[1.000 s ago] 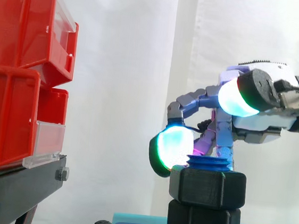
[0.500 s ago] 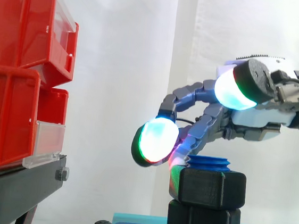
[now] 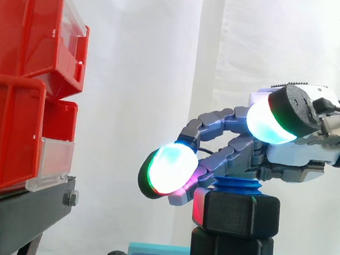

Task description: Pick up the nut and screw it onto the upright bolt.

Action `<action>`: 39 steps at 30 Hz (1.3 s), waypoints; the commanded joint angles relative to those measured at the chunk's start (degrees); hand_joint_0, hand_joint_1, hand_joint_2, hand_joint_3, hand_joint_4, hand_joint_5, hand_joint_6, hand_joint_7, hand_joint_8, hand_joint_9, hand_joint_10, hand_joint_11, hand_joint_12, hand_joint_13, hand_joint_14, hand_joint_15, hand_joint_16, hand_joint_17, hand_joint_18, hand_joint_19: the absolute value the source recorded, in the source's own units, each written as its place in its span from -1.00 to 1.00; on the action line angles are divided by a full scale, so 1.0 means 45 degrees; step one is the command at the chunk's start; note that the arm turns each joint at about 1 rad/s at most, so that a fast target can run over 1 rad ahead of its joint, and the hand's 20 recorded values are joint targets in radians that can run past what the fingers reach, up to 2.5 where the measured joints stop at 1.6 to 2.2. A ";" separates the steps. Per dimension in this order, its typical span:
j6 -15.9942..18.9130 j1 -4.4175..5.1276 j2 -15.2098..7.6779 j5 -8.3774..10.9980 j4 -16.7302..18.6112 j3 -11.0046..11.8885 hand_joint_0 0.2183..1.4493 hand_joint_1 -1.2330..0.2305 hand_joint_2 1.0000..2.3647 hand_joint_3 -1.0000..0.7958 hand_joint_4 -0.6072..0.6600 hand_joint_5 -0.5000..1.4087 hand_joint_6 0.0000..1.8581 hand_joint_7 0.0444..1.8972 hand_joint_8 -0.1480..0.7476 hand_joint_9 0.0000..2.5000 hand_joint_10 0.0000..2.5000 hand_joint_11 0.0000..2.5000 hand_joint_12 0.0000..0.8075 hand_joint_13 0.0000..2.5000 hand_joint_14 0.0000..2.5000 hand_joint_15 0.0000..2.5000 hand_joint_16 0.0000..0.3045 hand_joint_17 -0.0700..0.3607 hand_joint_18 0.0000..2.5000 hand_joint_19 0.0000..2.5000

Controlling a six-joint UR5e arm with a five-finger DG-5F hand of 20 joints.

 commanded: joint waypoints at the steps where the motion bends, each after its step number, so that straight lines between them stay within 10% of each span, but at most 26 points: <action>1: -0.0006 0.0003 0.0000 -0.0002 0.0006 -0.0013 -0.63 0.07 -1.00 -0.44 0.13 -0.68 -0.46 -0.36 -0.13 -0.65 -1.00 -1.00 -0.18 -0.90 -1.00 -1.00 -0.73 -0.25 -1.00 -1.00; 27: -0.0397 0.0296 0.0000 0.0018 -0.0327 -0.0013 -0.61 -0.02 -1.00 -0.44 0.36 -0.57 -0.46 -0.22 -0.06 -0.49 -1.00 -1.00 -0.18 -0.79 -1.00 -1.00 -0.75 -0.27 -1.00 -1.00; 39: -0.0338 0.0277 0.0000 0.0018 -0.0307 -0.0013 -0.60 -0.01 -1.00 -0.44 0.38 -0.45 -0.46 0.18 -0.05 -0.24 -1.00 -1.00 -0.22 -0.64 -1.00 -1.00 -0.77 -0.31 -0.95 -1.00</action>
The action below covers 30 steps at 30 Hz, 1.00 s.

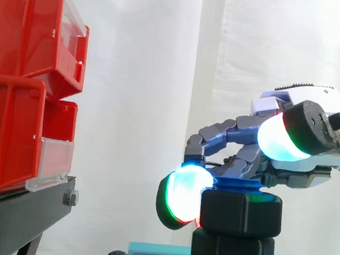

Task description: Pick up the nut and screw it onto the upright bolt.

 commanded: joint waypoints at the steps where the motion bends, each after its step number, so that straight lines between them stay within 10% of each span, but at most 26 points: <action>1: 0.0018 -0.0024 -0.0001 -0.0001 0.0031 -0.0001 -0.60 -0.01 -1.00 -0.44 0.36 -0.44 -0.46 0.21 -0.04 -0.21 -1.00 -1.00 -0.22 -0.62 -1.00 -1.00 -0.78 -0.32 -0.92 -1.00; 30: -0.0099 -0.0220 -0.0001 -0.0177 -0.0047 -0.0001 -0.53 -0.15 -1.00 -0.44 0.11 -0.36 -0.46 0.50 -0.22 0.26 -1.00 -1.00 -0.42 -0.27 -1.00 -1.00 -0.81 -0.37 -0.39 -0.80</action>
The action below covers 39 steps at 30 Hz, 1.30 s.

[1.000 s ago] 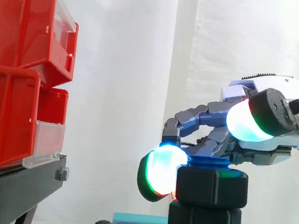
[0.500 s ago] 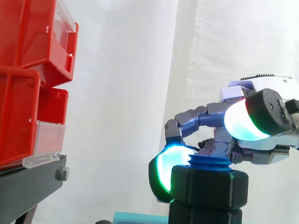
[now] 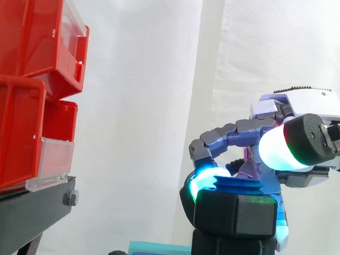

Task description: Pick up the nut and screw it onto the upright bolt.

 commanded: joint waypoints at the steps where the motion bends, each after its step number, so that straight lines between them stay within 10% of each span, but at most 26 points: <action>1: -0.0107 -0.0046 0.0000 -0.0104 -0.0078 -0.0001 -0.53 -0.14 -1.00 -0.44 0.11 -0.36 -0.46 0.52 -0.24 0.27 -1.00 -1.00 -0.42 -0.26 -1.00 -1.00 -0.81 -0.37 -0.39 -0.79; 17: -0.0127 -0.0124 0.0000 -0.0280 -0.0293 -0.0001 -0.57 -0.07 -1.00 -0.44 0.11 -0.37 -0.46 0.50 -0.25 0.30 -1.00 -0.97 -0.38 -0.24 -1.00 -0.98 -0.78 -0.33 -0.32 -0.77; 26: -0.0107 -0.0339 0.0000 -0.0475 -0.0273 0.0253 -0.63 0.00 -1.00 -0.44 0.29 -0.63 -0.46 -0.17 0.00 -0.20 -1.00 -0.96 -0.07 -0.49 -1.00 -0.95 -0.66 -0.13 -0.60 -0.81; 39: -0.0127 -0.0554 0.0019 -0.0690 -0.0898 0.0820 -0.65 0.00 -1.00 -0.44 0.24 -0.67 -0.46 -0.29 -0.03 -0.35 -1.00 -1.00 -0.05 -0.59 -1.00 -0.97 -0.64 -0.10 -0.70 -0.84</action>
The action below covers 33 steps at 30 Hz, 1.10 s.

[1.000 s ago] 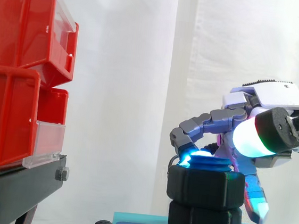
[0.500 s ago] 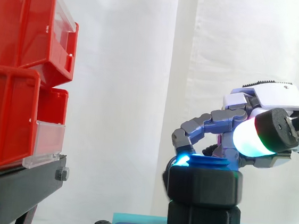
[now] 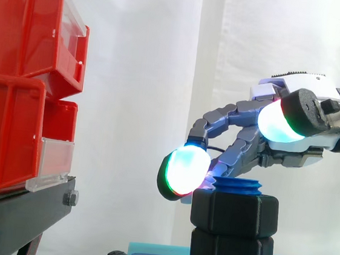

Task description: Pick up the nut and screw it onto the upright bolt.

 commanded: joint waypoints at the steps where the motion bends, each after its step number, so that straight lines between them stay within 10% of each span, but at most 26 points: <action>1: -0.0020 0.0003 -0.0008 -0.0006 -0.0017 0.0036 -0.65 0.00 -1.00 -0.44 0.24 -0.67 -0.46 -0.30 -0.04 -0.37 -1.00 -1.00 -0.04 -0.60 -1.00 -0.98 -0.64 -0.10 -0.72 -0.85; 13: 0.0000 0.0432 -0.0008 0.0228 0.0491 -0.0296 -0.68 -0.02 -1.00 -0.44 0.17 -0.72 -0.46 -0.40 -0.11 -0.75 -1.00 -1.00 -0.05 -0.99 -1.00 -1.00 -0.61 -0.06 -1.00 -1.00; 33: 0.0175 0.0823 -0.0027 0.0638 0.1487 -0.1038 -0.69 -0.02 -1.00 -0.44 0.15 -0.73 -0.46 -0.42 -0.15 -0.91 -1.00 -1.00 -0.05 -1.00 -1.00 -1.00 -0.59 -0.02 -1.00 -1.00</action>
